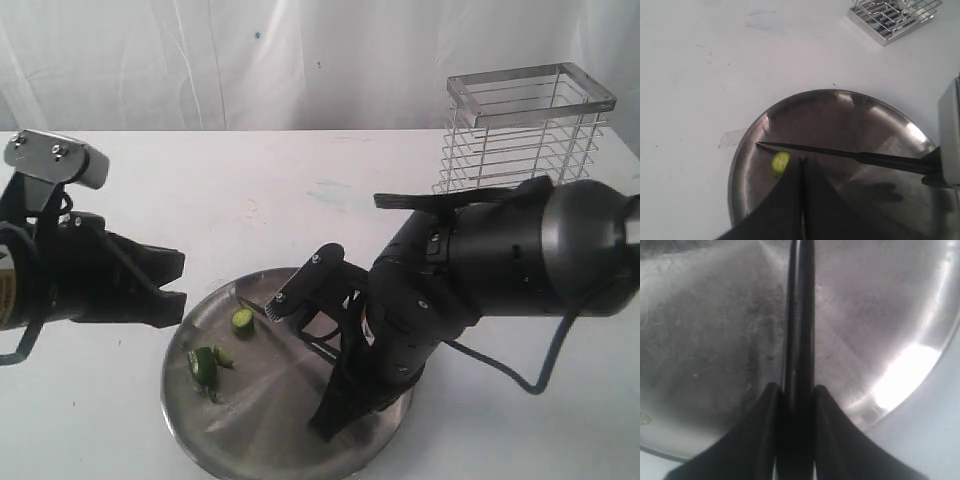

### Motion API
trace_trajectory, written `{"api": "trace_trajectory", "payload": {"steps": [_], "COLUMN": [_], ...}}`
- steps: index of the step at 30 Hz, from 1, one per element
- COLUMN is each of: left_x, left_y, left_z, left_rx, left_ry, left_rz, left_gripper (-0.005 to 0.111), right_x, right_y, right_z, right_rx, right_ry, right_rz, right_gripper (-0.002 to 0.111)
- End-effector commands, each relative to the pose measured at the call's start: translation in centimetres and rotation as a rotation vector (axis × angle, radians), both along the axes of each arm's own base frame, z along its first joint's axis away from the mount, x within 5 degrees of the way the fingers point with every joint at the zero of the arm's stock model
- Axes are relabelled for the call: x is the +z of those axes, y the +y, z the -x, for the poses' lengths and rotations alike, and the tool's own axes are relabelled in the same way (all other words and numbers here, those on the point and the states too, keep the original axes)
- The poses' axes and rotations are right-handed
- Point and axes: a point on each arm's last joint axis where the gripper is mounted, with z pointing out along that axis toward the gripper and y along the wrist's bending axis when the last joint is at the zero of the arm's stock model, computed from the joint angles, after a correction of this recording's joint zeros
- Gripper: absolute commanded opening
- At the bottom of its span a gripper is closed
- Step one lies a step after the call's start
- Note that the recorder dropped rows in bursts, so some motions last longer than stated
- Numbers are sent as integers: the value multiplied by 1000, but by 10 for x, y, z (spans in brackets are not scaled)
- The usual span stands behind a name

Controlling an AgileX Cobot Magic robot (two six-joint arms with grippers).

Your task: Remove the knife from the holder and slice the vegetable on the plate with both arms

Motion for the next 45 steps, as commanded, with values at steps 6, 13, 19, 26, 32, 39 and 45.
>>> {"api": "trace_trajectory", "payload": {"steps": [6, 13, 19, 26, 32, 39, 45], "left_x": [3, 3, 23, 42, 44, 43, 43], "left_y": [21, 33, 40, 54, 54, 46, 46], "left_z": [50, 80, 105, 133, 140, 147, 147], "left_rx": [42, 39, -6, -35, -80, -192, -194], "left_ry": [-29, -73, -187, -387, -420, -389, -388], "left_rz": [157, 261, 387, 419, 413, 423, 424], "left_gripper": [0, 16, 15, 0, 0, 0, 0], "right_x": [-14, 1, 64, 133, 149, 158, 161], "right_y": [10, 13, -10, -73, -130, -153, -159], "right_z": [-4, -2, 23, 90, 148, 169, 174], "right_rx": [-60, -98, -112, -119, -104, -77, -70], "right_ry": [23, -3, -140, -343, -423, -465, -487], "right_rz": [-96, -201, -426, -807, -1064, -1135, -1165], "right_gripper": [22, 51, 51, 0, 0, 0, 0]}}
